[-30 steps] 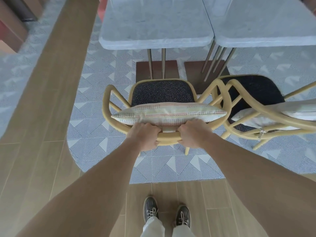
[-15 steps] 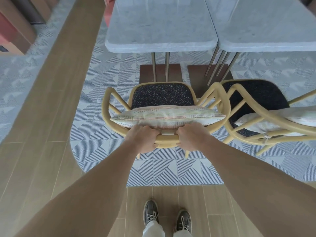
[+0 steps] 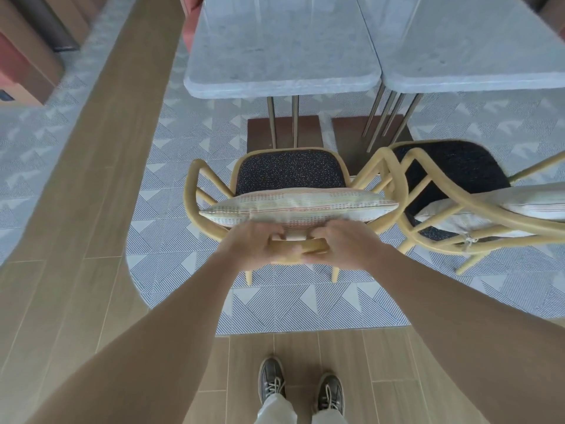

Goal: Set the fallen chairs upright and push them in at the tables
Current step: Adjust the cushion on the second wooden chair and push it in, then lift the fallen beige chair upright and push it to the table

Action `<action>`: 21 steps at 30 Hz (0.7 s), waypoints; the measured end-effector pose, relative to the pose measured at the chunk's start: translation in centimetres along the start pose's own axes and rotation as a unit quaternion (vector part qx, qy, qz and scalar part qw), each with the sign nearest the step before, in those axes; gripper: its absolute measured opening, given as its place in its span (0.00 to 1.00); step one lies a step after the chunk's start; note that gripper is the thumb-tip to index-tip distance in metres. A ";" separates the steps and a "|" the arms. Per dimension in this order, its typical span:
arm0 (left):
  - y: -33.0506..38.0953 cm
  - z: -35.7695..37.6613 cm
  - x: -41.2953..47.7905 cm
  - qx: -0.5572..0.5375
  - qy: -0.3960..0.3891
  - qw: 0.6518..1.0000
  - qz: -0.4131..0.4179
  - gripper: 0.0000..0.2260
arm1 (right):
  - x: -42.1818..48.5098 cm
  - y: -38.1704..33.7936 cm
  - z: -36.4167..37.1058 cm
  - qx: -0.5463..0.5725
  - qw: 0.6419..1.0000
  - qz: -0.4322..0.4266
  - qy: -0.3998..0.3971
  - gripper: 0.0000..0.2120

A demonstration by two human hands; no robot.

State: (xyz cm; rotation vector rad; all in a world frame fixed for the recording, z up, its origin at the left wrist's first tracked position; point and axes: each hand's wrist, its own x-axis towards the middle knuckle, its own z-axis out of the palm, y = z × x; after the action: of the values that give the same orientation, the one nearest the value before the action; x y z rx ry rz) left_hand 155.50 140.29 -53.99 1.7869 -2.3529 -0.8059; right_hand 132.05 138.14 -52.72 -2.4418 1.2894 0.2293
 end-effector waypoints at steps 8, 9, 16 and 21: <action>7.9 -12.0 -4.6 -0.544 0.298 0.784 0.002 0.23 | -6.6 -4.9 -14.0 0.536 0.762 -0.044 0.359 0.23; 9.6 -14.0 -5.4 -0.538 0.300 0.787 0.043 0.26 | -8.4 -5.5 -16.4 0.543 0.736 -0.070 0.397 0.25; 21.3 -20.6 -7.6 -0.491 0.256 0.798 0.239 0.30 | -19.9 -5.1 -23.6 0.477 0.714 -0.059 0.510 0.25; 27.6 -20.8 -6.5 -0.484 0.169 0.791 0.334 0.28 | -25.6 -5.9 -24.2 0.433 0.698 0.000 0.571 0.25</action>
State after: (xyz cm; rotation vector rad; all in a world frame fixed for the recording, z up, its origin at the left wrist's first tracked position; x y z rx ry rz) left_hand 141.09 143.80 -22.10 0.5479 -1.5932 -1.1171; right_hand 121.71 151.12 -21.10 -1.5611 1.2555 -1.7380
